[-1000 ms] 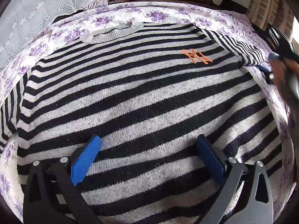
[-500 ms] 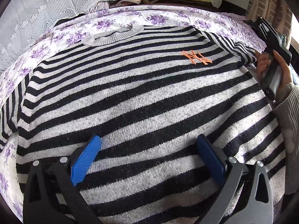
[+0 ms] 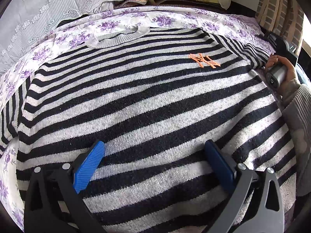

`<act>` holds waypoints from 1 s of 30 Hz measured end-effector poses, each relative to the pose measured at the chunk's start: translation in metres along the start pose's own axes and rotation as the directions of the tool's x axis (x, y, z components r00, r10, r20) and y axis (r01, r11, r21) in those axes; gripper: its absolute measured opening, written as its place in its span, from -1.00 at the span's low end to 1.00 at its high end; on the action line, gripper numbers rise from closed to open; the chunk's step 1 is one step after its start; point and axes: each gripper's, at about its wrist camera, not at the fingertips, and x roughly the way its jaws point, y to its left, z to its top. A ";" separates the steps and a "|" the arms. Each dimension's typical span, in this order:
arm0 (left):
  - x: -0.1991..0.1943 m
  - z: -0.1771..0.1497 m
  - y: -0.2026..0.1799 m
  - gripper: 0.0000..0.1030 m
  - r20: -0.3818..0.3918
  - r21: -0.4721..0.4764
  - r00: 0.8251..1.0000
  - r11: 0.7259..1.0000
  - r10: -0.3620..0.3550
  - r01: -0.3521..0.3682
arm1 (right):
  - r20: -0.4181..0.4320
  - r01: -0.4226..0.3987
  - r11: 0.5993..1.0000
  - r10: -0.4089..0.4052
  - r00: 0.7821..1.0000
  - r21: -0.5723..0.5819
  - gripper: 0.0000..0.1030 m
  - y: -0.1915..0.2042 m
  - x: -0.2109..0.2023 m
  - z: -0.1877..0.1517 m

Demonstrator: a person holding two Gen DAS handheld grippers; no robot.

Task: Fold small clothes
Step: 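Grasp the other sleeve cuff with the right tool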

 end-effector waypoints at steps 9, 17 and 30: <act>-0.017 0.006 0.015 0.92 0.060 -0.059 0.998 0.998 -0.011 0.014 | -0.054 -0.194 0.981 0.194 0.980 -0.001 -0.43 0.017 -0.008 -0.003; -0.024 0.016 0.065 0.92 0.073 -0.188 0.996 0.982 0.042 -0.028 | -0.184 -0.268 0.960 0.249 0.951 -0.082 -0.56 0.061 -0.006 -0.024; 0.002 0.075 0.100 0.92 0.024 -0.229 0.999 0.973 0.039 -0.032 | -0.517 -0.428 0.849 0.228 0.825 -0.309 -0.56 0.188 0.007 -0.157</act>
